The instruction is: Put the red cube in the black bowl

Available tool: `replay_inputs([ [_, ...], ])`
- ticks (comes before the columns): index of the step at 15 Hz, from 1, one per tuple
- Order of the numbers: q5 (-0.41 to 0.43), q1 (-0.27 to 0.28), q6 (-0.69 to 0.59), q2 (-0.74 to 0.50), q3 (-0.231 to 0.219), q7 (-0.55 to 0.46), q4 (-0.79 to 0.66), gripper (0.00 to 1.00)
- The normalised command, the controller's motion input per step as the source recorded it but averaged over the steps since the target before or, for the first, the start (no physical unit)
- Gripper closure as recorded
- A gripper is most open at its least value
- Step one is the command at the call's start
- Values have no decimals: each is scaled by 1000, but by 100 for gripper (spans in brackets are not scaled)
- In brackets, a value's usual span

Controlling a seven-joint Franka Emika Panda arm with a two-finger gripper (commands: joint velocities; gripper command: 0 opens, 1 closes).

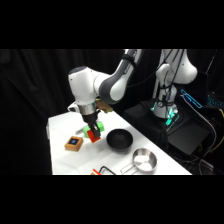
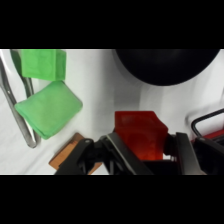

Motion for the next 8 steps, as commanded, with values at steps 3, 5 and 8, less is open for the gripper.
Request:
replay_inputs([
  [3, -24, 67, -69, -431, -15, 105, -374, 74],
  [5, -24, 67, 1, -479, -3, 112, -478, 74],
  [8, -30, 70, 52, -505, 14, 123, -516, 74],
])
